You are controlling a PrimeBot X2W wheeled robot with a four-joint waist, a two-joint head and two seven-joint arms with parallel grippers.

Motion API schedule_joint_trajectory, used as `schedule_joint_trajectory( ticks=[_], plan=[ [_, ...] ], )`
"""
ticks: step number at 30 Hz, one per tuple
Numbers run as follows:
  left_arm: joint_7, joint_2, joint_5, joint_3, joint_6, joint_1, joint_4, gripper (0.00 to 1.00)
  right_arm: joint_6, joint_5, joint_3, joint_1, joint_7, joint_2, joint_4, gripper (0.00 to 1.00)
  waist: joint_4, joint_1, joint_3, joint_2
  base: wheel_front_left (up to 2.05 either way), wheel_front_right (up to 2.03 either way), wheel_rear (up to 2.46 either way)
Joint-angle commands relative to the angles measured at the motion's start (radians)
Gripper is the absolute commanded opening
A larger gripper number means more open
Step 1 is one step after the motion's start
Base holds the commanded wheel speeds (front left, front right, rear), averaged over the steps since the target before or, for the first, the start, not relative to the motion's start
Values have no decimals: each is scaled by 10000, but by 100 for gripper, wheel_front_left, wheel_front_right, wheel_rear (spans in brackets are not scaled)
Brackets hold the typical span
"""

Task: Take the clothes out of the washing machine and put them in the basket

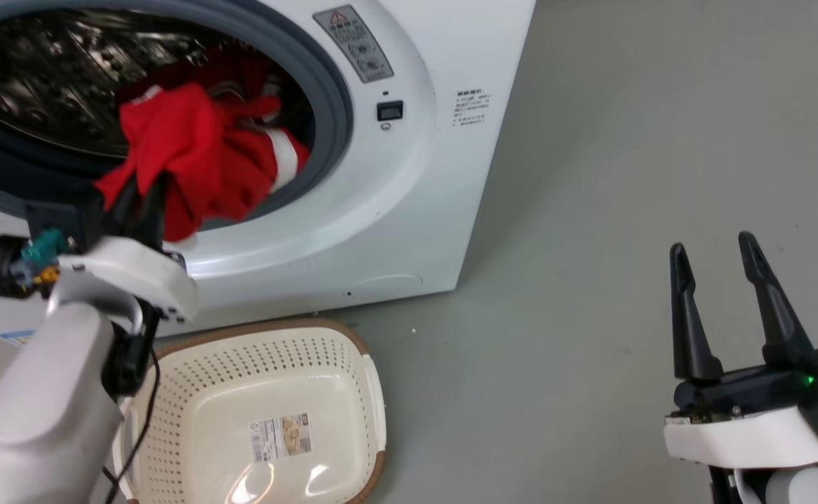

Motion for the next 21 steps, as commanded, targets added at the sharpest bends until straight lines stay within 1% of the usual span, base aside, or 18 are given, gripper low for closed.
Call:
schedule_joint_trajectory(
  ticks=[1,9,13,18,21],
  plan=[
    [-73,13,93,15,116,417,-306,0,-7,-80,-7,190,-21,-4,51,100,153,2,-406,0,0,0,0],
    [-56,197,122,-127,561,2338,-1836,0,-7,-158,-65,794,-19,-4,238,100,307,2,-1337,0,0,0,0],
    [155,258,27,-303,768,3188,-2392,0,-7,-171,-138,1059,-19,-4,307,100,394,2,-1709,0,0,0,0],
    [337,261,-88,-500,847,3810,-2616,0,-7,-202,-133,1193,-19,-4,347,100,447,2,-1878,0,0,0,0],
    [418,146,-268,-610,765,4146,-2481,0,-7,-191,-86,1186,-21,-4,350,100,436,2,-1858,0,0,0,0]
  ],
)
